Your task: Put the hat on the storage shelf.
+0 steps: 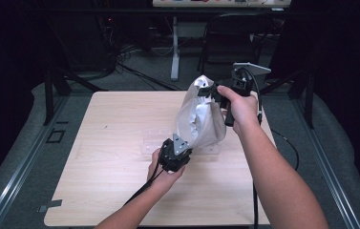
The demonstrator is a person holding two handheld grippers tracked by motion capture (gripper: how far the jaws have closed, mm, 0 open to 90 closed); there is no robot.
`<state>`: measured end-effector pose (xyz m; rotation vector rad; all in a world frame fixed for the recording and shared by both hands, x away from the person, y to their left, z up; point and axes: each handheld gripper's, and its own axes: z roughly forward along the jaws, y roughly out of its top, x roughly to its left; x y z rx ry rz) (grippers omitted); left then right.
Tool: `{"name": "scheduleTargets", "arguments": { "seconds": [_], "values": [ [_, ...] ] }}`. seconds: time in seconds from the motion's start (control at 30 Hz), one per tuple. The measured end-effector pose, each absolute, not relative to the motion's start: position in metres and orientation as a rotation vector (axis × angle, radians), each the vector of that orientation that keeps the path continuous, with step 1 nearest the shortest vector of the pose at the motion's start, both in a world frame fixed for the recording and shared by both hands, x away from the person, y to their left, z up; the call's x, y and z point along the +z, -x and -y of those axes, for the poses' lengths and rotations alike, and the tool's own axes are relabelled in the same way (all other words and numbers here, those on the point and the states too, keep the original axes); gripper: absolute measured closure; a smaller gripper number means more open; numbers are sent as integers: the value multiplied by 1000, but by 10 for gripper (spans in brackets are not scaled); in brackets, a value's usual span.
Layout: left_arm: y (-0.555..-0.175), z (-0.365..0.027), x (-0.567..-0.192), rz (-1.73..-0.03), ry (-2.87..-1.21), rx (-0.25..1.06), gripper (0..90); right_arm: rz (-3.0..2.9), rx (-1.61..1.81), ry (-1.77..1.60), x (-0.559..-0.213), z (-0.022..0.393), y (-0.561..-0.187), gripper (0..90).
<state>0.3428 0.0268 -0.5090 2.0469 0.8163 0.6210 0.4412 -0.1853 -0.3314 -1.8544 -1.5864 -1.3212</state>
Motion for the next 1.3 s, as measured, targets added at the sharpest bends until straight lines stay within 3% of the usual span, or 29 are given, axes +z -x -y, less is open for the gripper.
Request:
{"name": "scheduleTargets", "arguments": {
  "seconds": [0.63,1.3],
  "values": [
    [-351,-58,-506,-746,-1951,493,818,1655,-1304,1825,-322,185,-441,812],
    [-358,-85,-518,-761,-1878,345,819,1679,-1285,1792,-328,162,-444,811]
  ]
}}
